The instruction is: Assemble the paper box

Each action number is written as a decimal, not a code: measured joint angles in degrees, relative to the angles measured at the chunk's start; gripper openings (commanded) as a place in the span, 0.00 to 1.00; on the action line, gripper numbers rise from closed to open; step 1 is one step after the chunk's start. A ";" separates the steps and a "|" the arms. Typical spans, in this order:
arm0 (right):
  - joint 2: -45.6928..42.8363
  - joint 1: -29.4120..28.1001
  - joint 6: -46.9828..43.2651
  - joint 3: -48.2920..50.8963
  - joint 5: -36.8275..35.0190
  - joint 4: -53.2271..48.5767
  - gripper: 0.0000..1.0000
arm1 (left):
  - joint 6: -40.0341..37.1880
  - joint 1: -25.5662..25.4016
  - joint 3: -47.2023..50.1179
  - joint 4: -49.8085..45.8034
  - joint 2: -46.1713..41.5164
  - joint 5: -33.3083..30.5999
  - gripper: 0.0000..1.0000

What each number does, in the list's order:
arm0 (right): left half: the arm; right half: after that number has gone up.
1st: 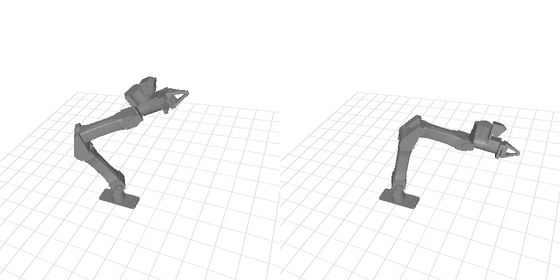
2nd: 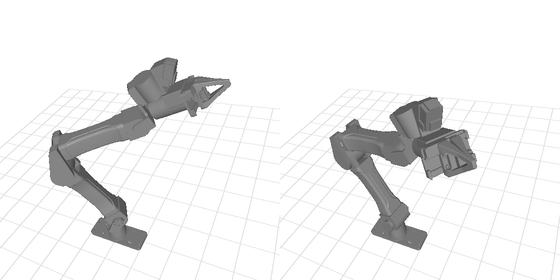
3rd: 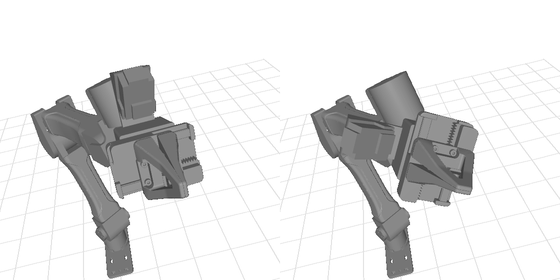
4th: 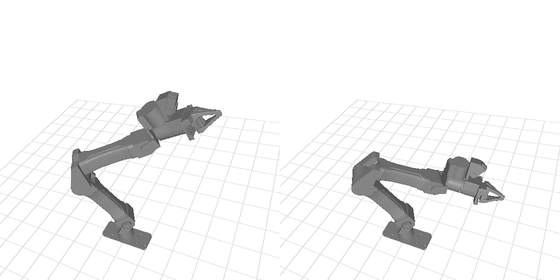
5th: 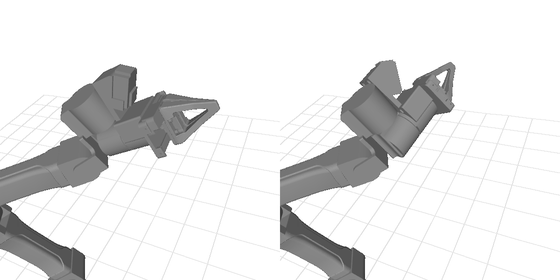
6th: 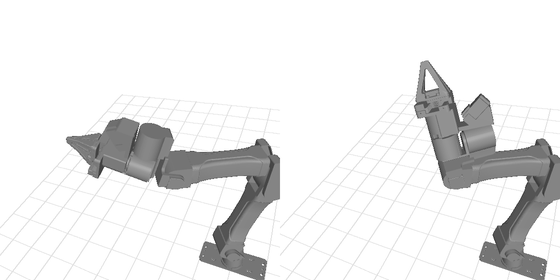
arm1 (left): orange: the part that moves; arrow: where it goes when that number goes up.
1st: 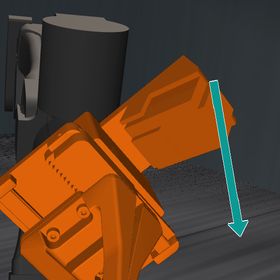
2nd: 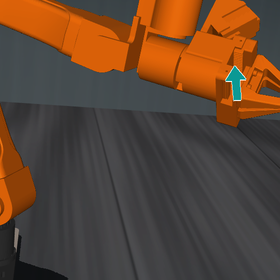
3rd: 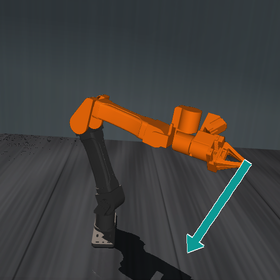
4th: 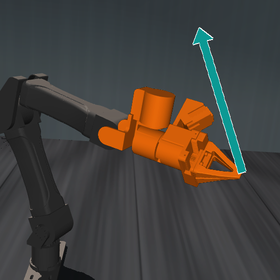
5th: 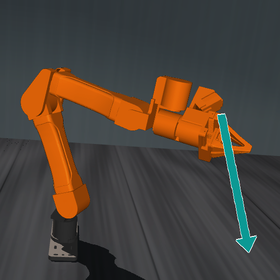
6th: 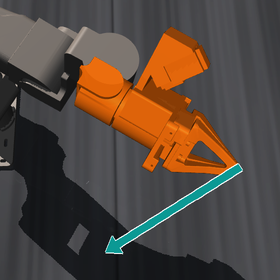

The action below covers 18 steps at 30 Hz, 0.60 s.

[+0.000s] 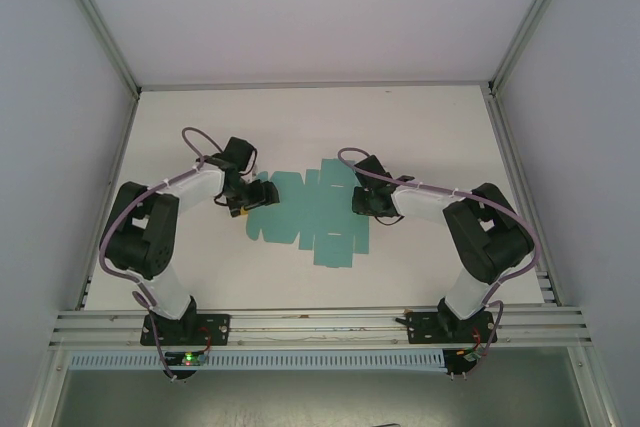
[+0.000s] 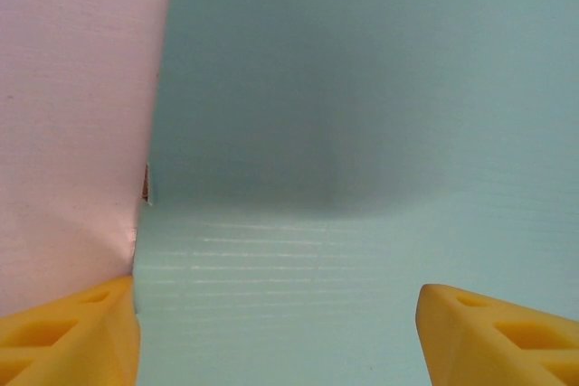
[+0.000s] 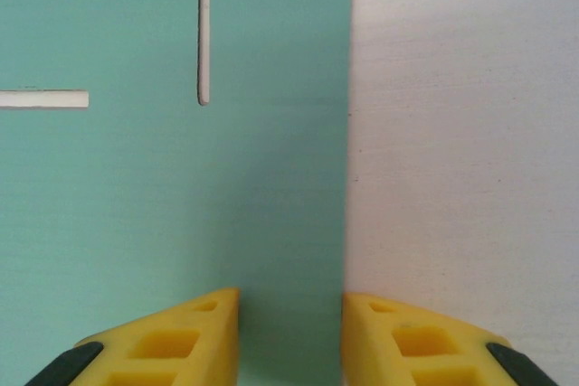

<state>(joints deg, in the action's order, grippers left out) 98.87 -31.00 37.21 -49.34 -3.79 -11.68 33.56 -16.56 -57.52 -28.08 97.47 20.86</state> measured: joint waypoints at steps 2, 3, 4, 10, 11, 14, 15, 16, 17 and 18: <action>-0.13 0.00 0.00 0.37 0.00 0.59 0.31 | 1.64 0.00 1.49 0.61 -1.57 0.70 0.75; -0.17 0.00 0.00 0.59 0.00 0.90 0.31 | 2.47 0.00 2.34 0.74 -2.62 1.20 0.75; -0.22 0.00 0.00 0.74 0.02 1.18 0.31 | 3.10 0.00 2.93 0.74 -3.67 1.51 0.75; -0.26 0.00 0.17 1.38 -0.02 2.67 0.31 | 7.52 -4.28 4.68 12.22 -11.47 14.78 0.75; -0.28 0.00 0.17 1.55 -0.02 3.02 0.31 | 8.15 -5.95 4.72 15.52 -12.63 18.14 0.75; -0.44 0.00 0.20 1.90 0.00 3.78 0.31 | 9.29 -7.23 5.33 21.68 -14.97 23.82 0.75; -0.46 0.00 0.17 1.99 0.00 3.96 0.31 | 9.33 -7.15 5.33 22.01 -15.15 24.17 0.76; -0.48 0.00 0.17 2.10 0.00 4.20 0.32 | 9.03 -7.06 5.33 21.86 -15.23 24.02 0.77; -0.50 0.00 0.17 2.21 0.00 4.35 0.36 | 8.59 -7.04 5.27 20.90 -15.23 23.26 0.78; -0.50 0.00 0.22 2.21 0.02 4.46 0.41 | 8.02 -7.02 5.16 19.37 -15.23 21.94 0.78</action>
<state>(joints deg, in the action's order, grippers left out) 98.37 -31.00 37.43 -47.13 -3.77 -7.22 41.58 -23.57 -52.36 -8.71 82.24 42.81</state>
